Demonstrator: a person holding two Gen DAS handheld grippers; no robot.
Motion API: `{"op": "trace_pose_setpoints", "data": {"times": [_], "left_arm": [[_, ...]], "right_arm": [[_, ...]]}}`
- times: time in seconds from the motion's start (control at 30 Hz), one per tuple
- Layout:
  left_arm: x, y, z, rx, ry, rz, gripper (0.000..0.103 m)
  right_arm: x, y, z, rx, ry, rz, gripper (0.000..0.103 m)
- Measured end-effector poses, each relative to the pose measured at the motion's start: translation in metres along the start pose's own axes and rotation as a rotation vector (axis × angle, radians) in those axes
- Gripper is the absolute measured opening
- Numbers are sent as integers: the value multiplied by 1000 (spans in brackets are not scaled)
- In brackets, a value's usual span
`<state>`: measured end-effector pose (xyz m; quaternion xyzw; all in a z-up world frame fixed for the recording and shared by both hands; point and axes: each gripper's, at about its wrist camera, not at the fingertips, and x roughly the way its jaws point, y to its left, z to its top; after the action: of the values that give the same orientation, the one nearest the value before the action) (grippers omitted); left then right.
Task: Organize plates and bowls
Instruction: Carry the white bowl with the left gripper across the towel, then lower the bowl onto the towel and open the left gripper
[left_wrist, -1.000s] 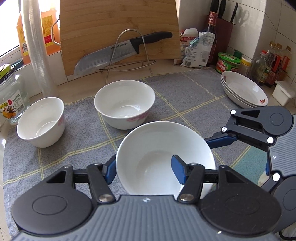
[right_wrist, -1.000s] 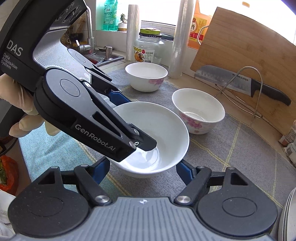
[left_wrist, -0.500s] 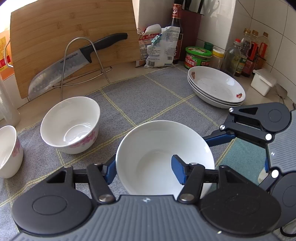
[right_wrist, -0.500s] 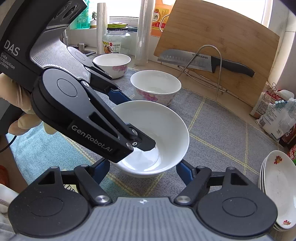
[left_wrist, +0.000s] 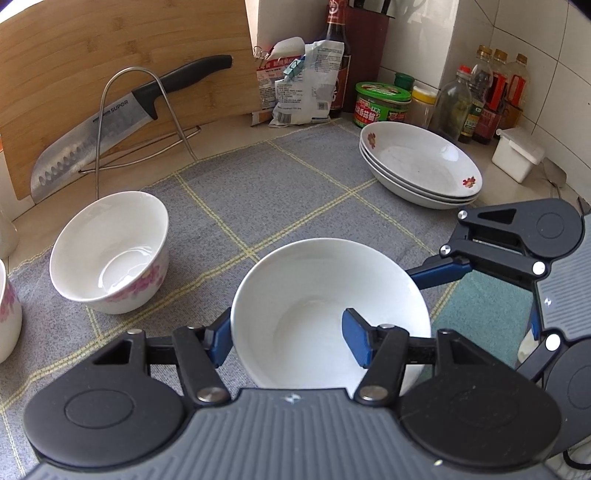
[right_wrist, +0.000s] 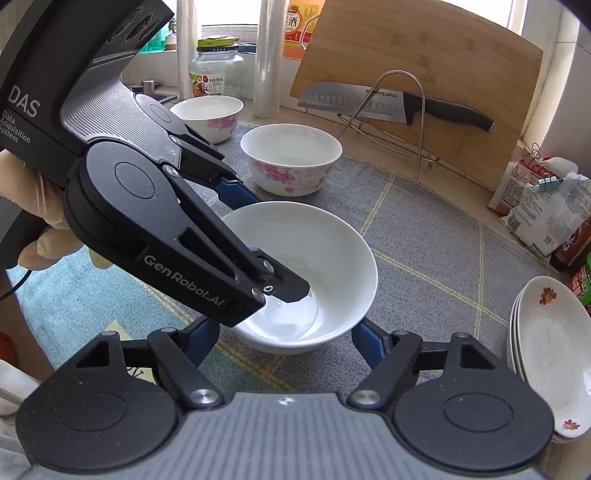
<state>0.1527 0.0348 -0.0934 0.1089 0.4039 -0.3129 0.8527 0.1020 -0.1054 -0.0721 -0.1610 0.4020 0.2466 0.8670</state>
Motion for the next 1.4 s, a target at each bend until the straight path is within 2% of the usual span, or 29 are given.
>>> {"op": "trace_pose_setpoints", "data": {"times": [0.73,0.83,0.9,0.97,1.17,1.4], "left_arm": [[8,-1,-4,-31,25,-13,60],[8,-1,-4,-34,21,-17,65],[7,-1,-4,-31,13,-11,78],[4,-2,-4,-22,-5,1,90],[-3,2,-3,-36,-28,27,93],[-19,7,-3,-51,-78,99,95]], "right_arm": [[8,0,-1,26,42,20,82],[9,0,-2,31,43,21,83],[8,-2,-1,38,40,38,87],[6,-3,-2,43,21,32,101],[0,-7,-1,66,-6,35,103],[-7,-6,3,71,-32,20,103]]}}
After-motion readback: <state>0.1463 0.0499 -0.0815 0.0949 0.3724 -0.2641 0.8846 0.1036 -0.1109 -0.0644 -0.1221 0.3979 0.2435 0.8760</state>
